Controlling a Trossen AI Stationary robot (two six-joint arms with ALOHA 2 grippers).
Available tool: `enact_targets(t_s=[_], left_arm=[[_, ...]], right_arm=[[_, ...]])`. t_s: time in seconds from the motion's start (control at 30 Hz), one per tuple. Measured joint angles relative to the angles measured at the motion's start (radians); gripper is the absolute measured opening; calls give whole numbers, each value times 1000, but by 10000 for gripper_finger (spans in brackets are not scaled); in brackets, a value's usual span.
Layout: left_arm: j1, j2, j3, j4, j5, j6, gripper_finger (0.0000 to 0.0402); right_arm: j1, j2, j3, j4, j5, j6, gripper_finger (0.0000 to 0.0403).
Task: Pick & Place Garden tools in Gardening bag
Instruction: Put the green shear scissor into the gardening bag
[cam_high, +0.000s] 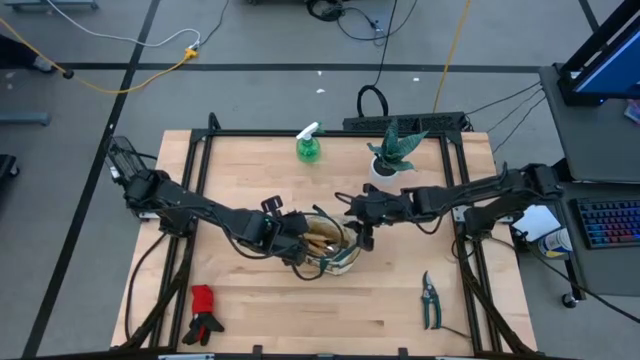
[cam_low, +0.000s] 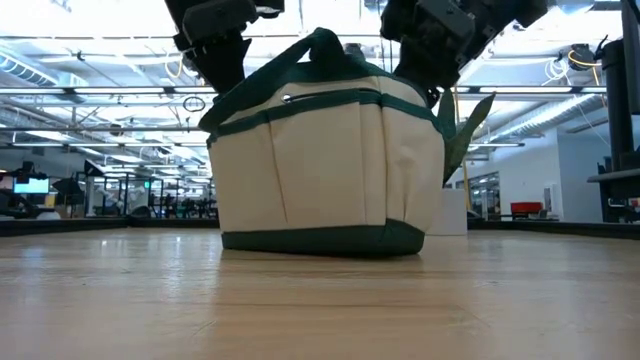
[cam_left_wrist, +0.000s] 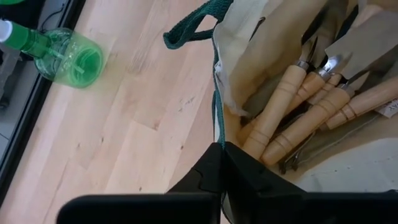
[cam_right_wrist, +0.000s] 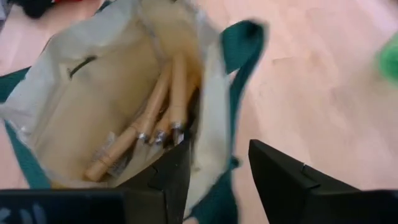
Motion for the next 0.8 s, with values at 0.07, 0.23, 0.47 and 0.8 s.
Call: enact_targets(t_s=[0.07, 0.23, 0.47, 0.8], left_arm=[[0, 0, 0, 2, 0, 0, 18], [0, 0, 0, 10, 0, 4, 6], [0, 0, 0, 12, 1, 3, 19], [0, 0, 0, 20, 1, 0, 20]], right_arm=[[0, 18, 0, -2, -13, 1, 166], [-6, 57, -1, 4, -11, 12, 177], [-11, 81, -13, 21, -12, 3, 133], [-11, 81, -13, 25, -11, -45, 11]])
